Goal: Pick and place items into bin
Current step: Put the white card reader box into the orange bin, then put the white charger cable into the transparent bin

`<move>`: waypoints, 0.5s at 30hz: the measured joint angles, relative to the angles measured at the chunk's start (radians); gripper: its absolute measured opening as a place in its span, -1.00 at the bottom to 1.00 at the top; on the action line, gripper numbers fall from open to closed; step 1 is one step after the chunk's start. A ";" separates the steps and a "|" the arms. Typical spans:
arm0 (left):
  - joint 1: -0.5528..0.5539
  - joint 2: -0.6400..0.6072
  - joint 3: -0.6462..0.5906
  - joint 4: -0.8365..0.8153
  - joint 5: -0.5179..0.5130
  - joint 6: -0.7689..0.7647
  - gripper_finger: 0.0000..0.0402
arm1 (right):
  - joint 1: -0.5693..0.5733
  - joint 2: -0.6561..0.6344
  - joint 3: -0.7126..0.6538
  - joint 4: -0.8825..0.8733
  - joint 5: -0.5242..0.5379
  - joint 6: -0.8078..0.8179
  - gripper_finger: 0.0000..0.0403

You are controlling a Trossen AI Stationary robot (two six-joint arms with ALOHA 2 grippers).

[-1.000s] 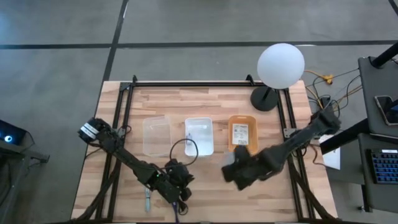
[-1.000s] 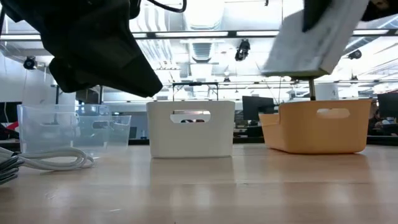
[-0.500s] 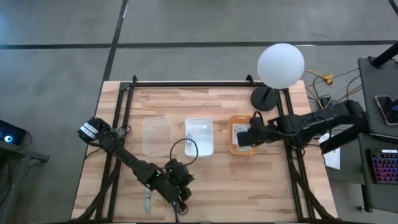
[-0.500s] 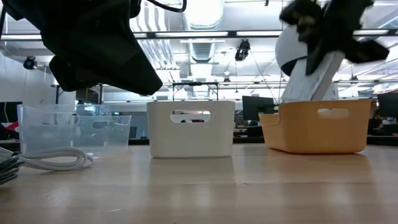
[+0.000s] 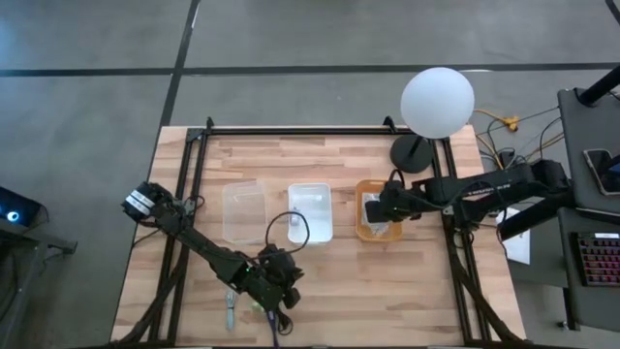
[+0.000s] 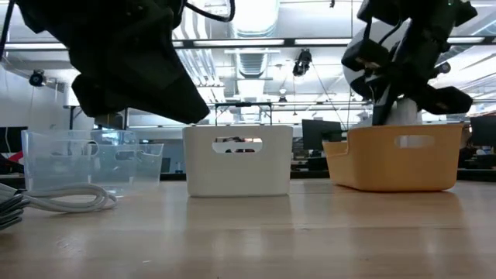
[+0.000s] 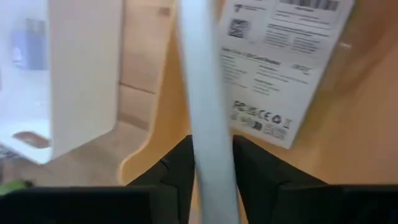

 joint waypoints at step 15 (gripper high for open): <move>0.003 -0.031 -0.007 -0.059 0.010 0.000 -0.81 | 0.045 -0.001 0.109 -0.240 -0.083 -0.096 -0.17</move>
